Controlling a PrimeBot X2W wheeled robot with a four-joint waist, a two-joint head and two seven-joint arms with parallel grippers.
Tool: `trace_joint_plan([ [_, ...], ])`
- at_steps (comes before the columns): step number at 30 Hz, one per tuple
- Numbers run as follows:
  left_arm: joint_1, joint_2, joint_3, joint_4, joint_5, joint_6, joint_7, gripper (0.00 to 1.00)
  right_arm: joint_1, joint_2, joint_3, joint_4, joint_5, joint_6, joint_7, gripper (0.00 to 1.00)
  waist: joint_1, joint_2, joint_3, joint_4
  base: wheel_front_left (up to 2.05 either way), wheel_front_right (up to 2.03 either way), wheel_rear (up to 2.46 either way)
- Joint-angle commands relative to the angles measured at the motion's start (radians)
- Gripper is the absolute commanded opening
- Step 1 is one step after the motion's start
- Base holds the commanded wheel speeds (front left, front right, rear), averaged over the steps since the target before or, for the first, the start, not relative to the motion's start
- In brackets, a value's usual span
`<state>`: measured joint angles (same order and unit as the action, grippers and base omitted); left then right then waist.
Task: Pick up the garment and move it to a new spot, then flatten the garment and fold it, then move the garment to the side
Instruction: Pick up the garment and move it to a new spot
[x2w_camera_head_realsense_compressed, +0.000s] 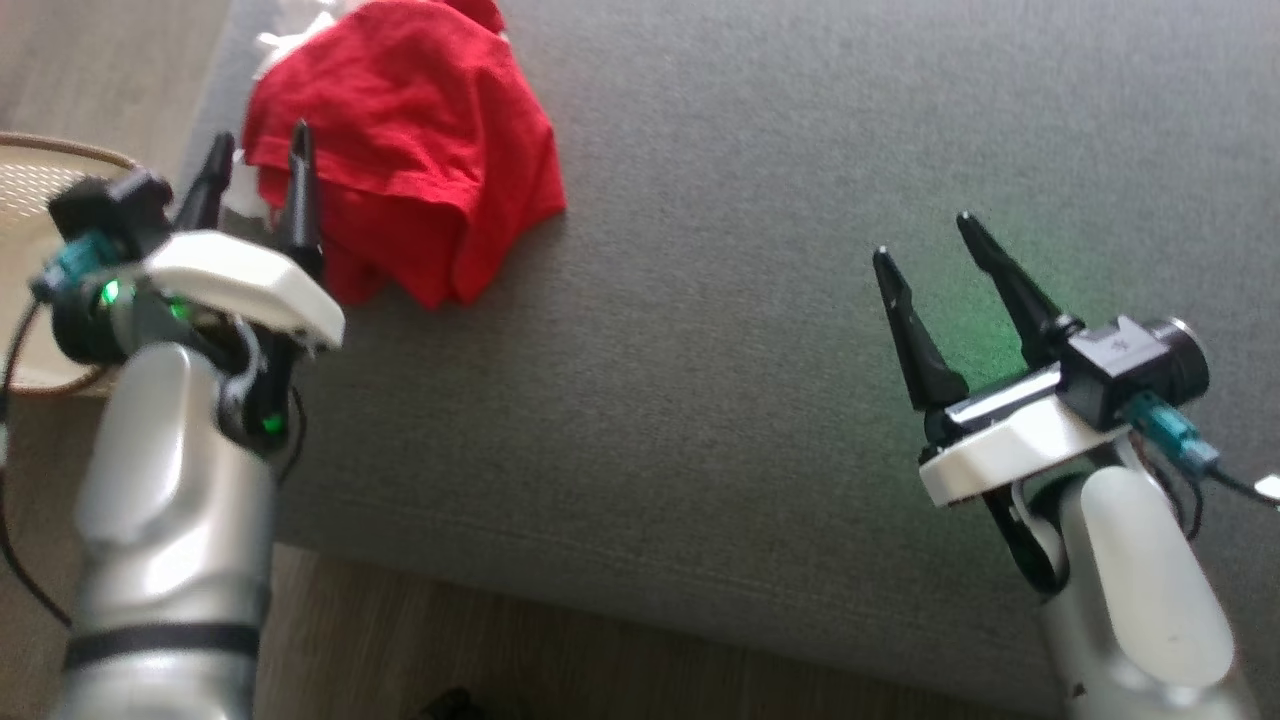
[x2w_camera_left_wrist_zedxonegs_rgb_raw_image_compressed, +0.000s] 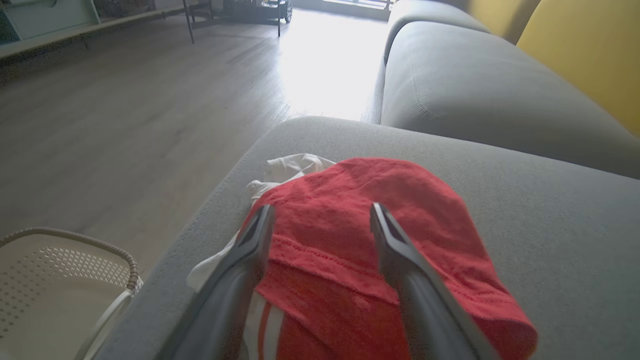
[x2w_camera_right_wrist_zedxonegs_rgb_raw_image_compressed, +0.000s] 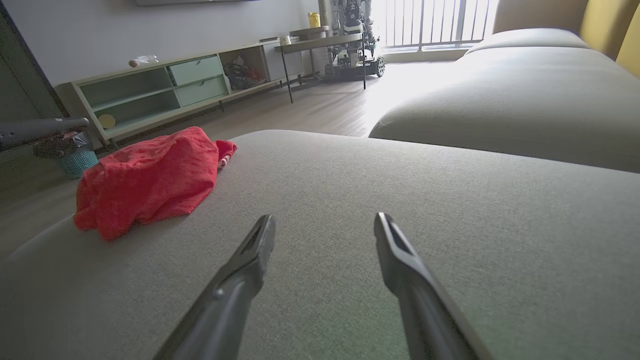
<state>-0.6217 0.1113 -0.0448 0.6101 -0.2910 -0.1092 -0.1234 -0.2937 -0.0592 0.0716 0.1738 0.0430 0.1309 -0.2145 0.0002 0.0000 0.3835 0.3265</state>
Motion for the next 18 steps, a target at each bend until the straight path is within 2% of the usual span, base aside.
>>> trace_joint_plan([
  [1, -0.041, 0.05, 0.037, -0.007, -0.013, -0.005, 0.001, 1.0, -0.033, 0.009, 0.028, -0.044, -0.007, 0.0, 0.005, 1.0, -0.0002, 0.0, 0.026, -0.021, 0.0, 0.0, 0.0],
  [10, -0.191, 0.086, 0.024, 0.229, -0.049, -0.014, 0.07, 1.0, -0.046, 0.009, 0.043, -0.065, -0.011, 0.0, 0.01, 1.0, -0.0002, 0.0, 0.059, -0.072, 0.0, 0.0, 0.0],
  [11, -0.2, 0.089, 0.019, 0.248, -0.052, -0.015, 0.076, 0.43, -0.045, 0.009, 0.041, -0.065, -0.01, 0.0, 0.009, 1.0, -0.0002, 0.0, 0.059, -0.075, 0.0, 0.0, 0.0],
  [12, -0.208, 0.091, 0.013, 0.266, -0.055, -0.016, 0.083, 0.0, -0.045, 0.009, 0.04, -0.064, -0.009, 0.0, 0.007, 1.0, -0.0002, 0.0, 0.058, -0.078, 0.0, 0.0, 0.0],
  [15, -0.222, 0.098, -0.003, 0.303, -0.066, -0.019, 0.082, 0.0, -0.043, 0.009, 0.038, -0.059, -0.003, 0.0, 0.004, 1.0, -0.0002, 0.0, 0.052, -0.085, 0.0, 0.0, 0.0],
  [18, -0.224, 0.114, -0.013, 0.318, -0.064, -0.02, 0.036, 0.0, -0.045, 0.009, 0.046, -0.048, 0.011, 0.0, -0.003, 1.0, -0.0002, 0.0, 0.034, -0.094, 0.0, 0.0, 0.0],
])
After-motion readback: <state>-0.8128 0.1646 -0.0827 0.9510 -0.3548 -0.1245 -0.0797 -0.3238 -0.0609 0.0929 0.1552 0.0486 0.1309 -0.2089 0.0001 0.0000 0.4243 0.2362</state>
